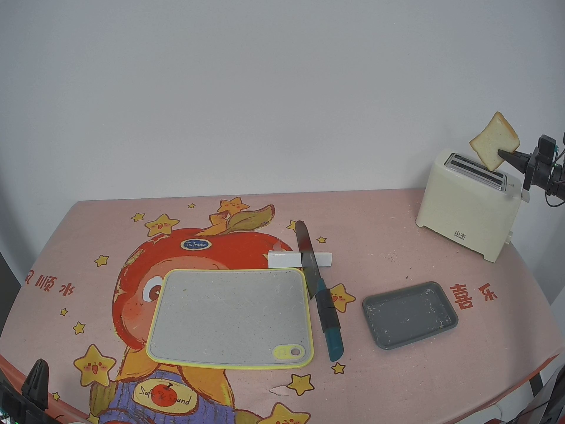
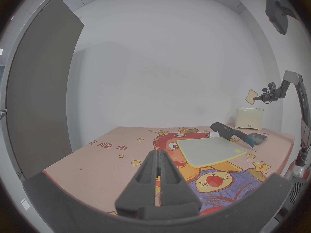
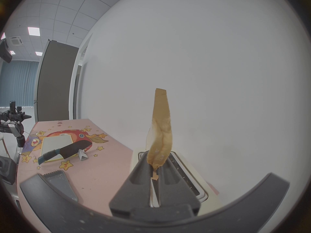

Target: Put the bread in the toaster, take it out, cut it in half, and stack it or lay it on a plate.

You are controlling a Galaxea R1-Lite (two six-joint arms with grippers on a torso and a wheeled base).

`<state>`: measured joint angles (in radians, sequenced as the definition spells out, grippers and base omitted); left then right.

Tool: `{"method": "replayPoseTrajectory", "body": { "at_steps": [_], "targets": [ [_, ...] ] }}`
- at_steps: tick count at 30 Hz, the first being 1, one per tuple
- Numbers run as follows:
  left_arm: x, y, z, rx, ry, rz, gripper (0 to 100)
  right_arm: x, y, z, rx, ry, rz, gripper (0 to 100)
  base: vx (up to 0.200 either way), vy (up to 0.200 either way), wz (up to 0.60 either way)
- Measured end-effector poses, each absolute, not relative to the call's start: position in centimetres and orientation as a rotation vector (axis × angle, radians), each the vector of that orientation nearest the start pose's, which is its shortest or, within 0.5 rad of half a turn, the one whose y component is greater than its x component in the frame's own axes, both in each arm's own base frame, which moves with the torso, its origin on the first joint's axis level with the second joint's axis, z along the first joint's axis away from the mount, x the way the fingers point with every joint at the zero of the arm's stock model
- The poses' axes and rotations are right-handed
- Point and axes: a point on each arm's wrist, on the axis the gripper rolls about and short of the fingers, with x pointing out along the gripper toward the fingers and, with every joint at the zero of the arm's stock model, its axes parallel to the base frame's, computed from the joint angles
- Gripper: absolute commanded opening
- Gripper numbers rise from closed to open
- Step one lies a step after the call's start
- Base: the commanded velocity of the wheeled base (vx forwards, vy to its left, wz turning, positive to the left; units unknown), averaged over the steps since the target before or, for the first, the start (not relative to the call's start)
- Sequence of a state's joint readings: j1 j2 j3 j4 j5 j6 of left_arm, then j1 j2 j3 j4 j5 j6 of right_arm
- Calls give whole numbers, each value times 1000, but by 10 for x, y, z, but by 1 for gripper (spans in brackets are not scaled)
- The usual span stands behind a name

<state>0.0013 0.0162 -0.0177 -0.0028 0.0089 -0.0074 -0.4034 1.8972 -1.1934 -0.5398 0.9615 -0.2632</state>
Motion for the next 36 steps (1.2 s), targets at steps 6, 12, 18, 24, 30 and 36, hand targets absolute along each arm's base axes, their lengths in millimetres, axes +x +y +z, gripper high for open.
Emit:
{"method": "replayPoseTrajectory", "body": {
  "at_steps": [6, 12, 18, 24, 30, 36],
  "targets": [
    [-23, 0, 81, -7, -5, 11, 0, 354, -130, 208, -154, 61, 573, 0, 0, 0, 0],
    [-23, 0, 81, -7, -4, 11, 0, 359, -130, 203, -148, 68, 579, 0, 0, 0, 0],
    [-23, 0, 81, -7, -4, 11, 0, 361, -131, 200, -151, 71, 580, 0, 0, 0, 0],
    [-23, 0, 81, -7, -4, 11, 0, 363, -132, 197, -160, 72, 580, 0, 0, 0, 0],
    [-23, 0, 81, -7, -4, 11, 0, 365, -133, 194, -169, 74, 582, 0, 0, 0, 0],
    [-23, 0, 81, -7, -4, 11, 0, 366, -133, 193, -168, 76, 582, 0, 0, 0, 0]
  ]
}}
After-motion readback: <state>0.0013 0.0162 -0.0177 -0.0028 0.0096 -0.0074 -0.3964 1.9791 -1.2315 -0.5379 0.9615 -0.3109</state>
